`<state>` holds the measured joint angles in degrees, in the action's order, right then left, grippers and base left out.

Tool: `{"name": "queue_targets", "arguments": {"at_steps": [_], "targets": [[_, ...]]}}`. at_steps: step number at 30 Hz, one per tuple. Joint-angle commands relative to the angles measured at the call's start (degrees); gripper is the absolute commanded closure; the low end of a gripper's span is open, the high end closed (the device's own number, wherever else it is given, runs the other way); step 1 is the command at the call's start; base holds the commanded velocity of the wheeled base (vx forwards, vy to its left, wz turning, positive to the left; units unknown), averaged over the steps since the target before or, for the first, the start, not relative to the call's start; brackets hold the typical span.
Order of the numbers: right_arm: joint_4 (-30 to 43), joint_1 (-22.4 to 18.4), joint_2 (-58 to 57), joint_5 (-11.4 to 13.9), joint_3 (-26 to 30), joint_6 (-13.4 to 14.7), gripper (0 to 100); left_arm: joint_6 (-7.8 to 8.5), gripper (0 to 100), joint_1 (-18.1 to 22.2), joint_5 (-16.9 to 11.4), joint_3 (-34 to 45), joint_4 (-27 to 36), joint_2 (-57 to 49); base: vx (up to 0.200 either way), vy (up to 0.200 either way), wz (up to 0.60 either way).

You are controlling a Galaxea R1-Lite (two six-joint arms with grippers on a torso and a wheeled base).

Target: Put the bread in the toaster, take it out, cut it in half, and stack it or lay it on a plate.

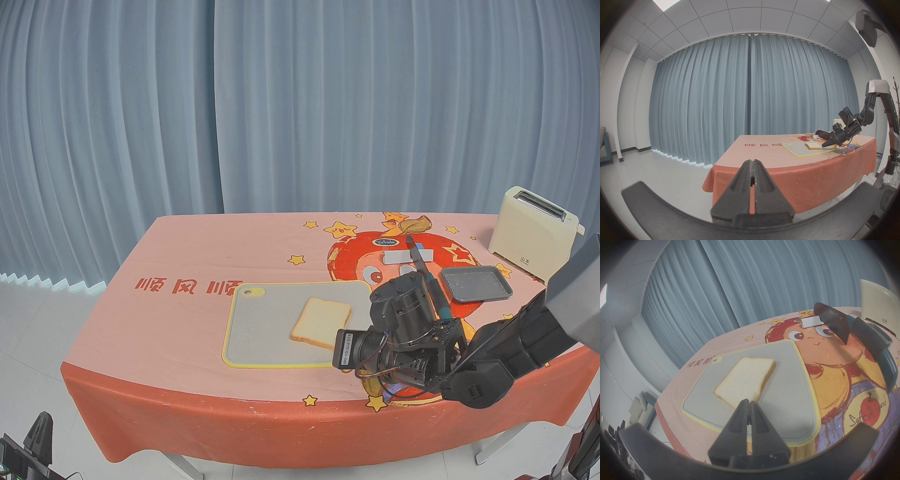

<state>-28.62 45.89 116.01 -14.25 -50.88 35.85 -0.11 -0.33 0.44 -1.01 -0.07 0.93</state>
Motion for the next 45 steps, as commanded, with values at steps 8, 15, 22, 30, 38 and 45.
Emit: {"name": "queue_targets", "arguments": {"at_steps": [8,15,22,30,38,45], "targets": [[-1.00,1.84,3.61,0.10,-2.29,0.71,100,0.02,100,-0.02,0.00,1.01,-0.01,-0.22,0.000,0.000,0.00],[-2.49,3.07,2.65,1.77,-3.61,1.24,100,0.02,100,-0.02,0.00,1.01,-0.01,-0.22,0.000,0.000,0.00],[-5.13,-1.24,1.77,1.86,-5.45,1.50,100,0.02,100,-0.02,0.09,1.01,-0.01,-0.22,0.000,0.000,0.00],[-4.86,-4.58,4.40,1.68,-8.79,1.41,100,0.02,100,-0.02,0.09,1.01,-0.01,-0.22,0.000,0.000,0.00],[-4.69,-4.84,5.90,1.68,-8.18,1.33,100,0.02,100,-0.02,0.09,1.01,-0.01,-0.22,0.000,0.000,0.00],[-4.60,-4.84,6.60,1.68,-7.12,1.41,100,-0.07,100,-0.02,0.00,1.01,-0.01,-0.22,0.000,0.000,0.00]]}}
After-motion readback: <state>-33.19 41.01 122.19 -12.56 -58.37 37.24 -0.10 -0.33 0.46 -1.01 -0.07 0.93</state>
